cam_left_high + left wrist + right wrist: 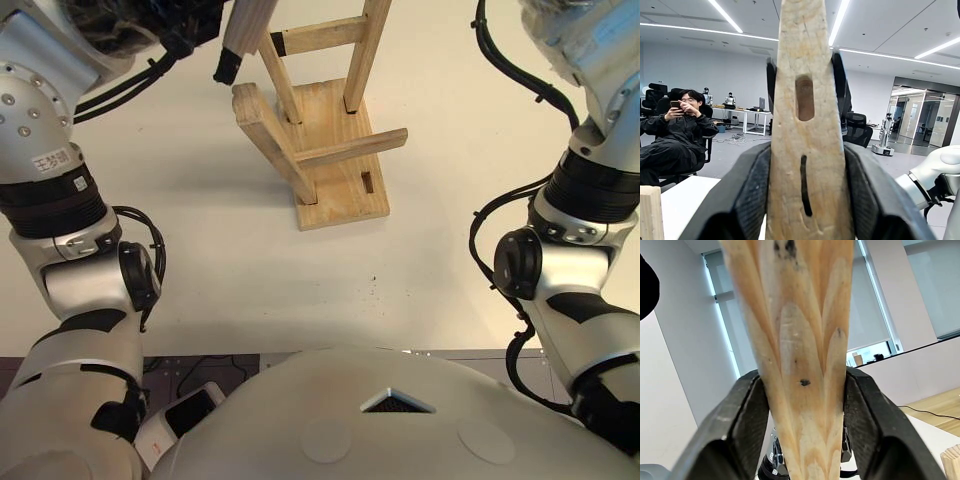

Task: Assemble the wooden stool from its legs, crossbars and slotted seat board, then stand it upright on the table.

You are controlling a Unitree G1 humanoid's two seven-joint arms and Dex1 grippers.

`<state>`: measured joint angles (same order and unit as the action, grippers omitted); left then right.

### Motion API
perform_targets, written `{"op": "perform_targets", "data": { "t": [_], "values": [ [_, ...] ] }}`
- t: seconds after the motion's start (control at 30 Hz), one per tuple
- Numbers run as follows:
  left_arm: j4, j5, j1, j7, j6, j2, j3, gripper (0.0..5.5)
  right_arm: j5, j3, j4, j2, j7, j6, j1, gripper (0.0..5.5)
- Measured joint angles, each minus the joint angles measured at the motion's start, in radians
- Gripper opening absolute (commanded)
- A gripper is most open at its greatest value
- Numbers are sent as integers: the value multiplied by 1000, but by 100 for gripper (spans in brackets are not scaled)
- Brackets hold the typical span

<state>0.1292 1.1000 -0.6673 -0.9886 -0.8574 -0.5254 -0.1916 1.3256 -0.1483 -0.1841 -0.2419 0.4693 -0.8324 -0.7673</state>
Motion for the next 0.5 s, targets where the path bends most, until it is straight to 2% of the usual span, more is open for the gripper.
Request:
{"op": "perform_targets", "data": {
  "t": [0.07,0.1,0.3,0.5],
  "values": [
    [0,0,0,0,-4,0,0,203,-1,0,2,-1,4,0,0,206],
    [0,0,0,0,-8,0,-1,239,-1,1,3,-1,5,0,0,206],
    [-21,-32,13,-9,-19,-30,7,328,-43,13,7,-3,24,3,8,204],
    [-58,-53,94,-21,-13,-94,-62,415,-132,-7,11,-16,70,43,79,204]
  ]
}}
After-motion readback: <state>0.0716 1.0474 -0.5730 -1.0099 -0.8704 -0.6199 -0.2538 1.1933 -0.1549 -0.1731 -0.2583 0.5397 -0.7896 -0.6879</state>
